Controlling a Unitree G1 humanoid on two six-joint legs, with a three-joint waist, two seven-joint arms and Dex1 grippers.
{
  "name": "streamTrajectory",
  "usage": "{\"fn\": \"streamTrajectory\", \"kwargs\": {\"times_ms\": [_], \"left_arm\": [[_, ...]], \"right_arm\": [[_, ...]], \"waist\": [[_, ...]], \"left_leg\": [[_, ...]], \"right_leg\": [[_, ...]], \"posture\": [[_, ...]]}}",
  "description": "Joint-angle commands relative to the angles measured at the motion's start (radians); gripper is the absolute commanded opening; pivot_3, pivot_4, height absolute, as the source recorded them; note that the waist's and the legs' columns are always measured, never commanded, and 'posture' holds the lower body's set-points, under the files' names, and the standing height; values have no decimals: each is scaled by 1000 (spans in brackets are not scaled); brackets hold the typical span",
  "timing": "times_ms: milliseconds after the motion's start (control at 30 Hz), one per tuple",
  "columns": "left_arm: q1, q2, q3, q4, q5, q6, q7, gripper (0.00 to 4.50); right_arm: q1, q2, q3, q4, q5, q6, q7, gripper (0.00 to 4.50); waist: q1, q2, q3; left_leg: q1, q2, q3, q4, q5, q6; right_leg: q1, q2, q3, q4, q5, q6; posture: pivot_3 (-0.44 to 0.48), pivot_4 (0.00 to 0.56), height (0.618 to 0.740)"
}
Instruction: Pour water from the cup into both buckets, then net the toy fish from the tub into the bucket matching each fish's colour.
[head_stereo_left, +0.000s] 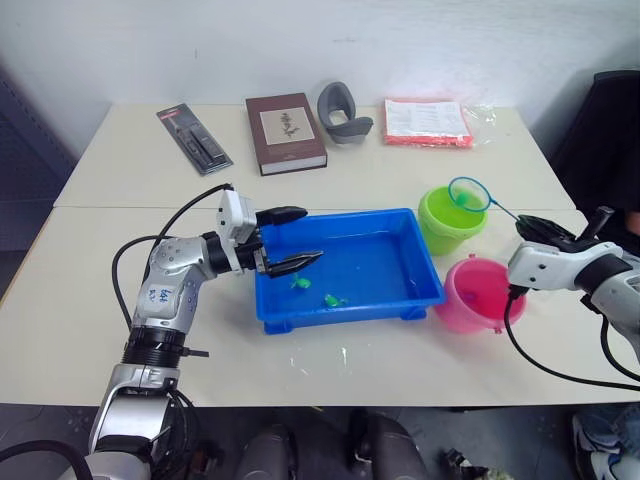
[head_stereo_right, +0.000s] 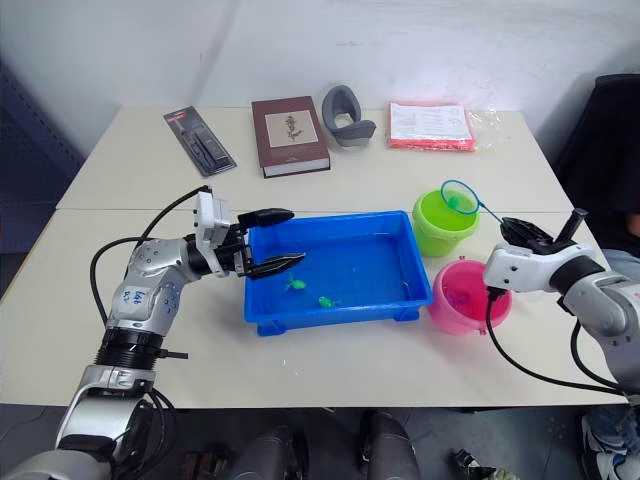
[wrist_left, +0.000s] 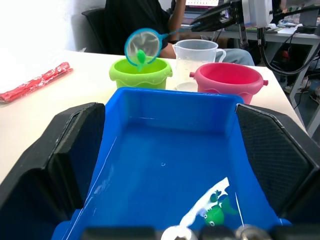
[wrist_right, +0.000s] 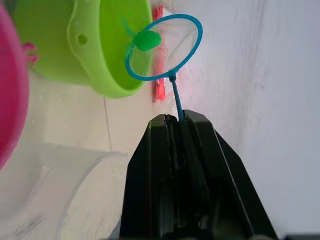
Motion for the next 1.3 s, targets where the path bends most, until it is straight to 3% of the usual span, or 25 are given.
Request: {"fn": "streamTrajectory", "kwargs": {"times_ms": [33,300,400,500,600,700,900,1133,1300], "left_arm": [[7,0,5,-13,-2,-21,-12,4478],[24,28,23,9,1,-51,-31,4478],[36,47,34,14,-9,-67,-59,4478],[56,101,67,33,-41,-71,-135,4478],[81,179,85,56,-45,-83,-220,4478],[98,264,108,93,-42,-103,-294,4478],[165,390,105,110,-29,-103,-433,4478],[184,399,80,38,-30,-65,-427,4478],[204,395,82,-16,-33,-34,-403,4478]], "right_arm": [[-23,-14,-31,-19,-8,-38,-21,0],[-57,-5,-80,-32,29,-24,-11,0],[-69,100,-94,-86,276,74,98,0],[-109,180,-90,-246,605,291,267,0],[-120,158,-60,-398,833,517,421,0],[-126,89,-13,-472,918,675,526,0],[-271,48,230,-462,780,764,598,0],[-402,97,462,-269,536,644,662,0],[-441,145,509,-183,473,584,700,0]], "waist": [[-2,0,0],[-4,0,0],[-4,0,0],[-4,1,0],[-10,4,2],[-10,4,2],[-3,4,2],[-4,3,2],[-13,3,2]], "left_leg": [[0,0,0,0,0,0],[1,0,-1,0,0,-1],[1,1,-1,0,0,-1],[1,0,-2,0,1,-1],[1,1,-2,0,1,-1],[1,1,-4,0,0,0],[0,-1,-4,1,-1,1],[-1,-1,-4,1,-1,1],[-1,-1,-3,1,-1,1]], "right_leg": [[0,0,0,0,0,0],[0,0,0,1,0,0],[0,1,0,1,0,0],[0,1,-1,1,0,0],[0,1,-2,1,0,0],[0,1,-2,1,-1,-1],[0,-2,-2,1,-1,-2],[0,-2,-4,1,0,-1],[-1,-1,-4,1,-1,-1]], "posture": [[0,150,740],[0,150,740],[0,150,740],[0,150,740],[0,150,740],[0,150,740],[0,150,740],[0,150,740],[0,150,740]]}}
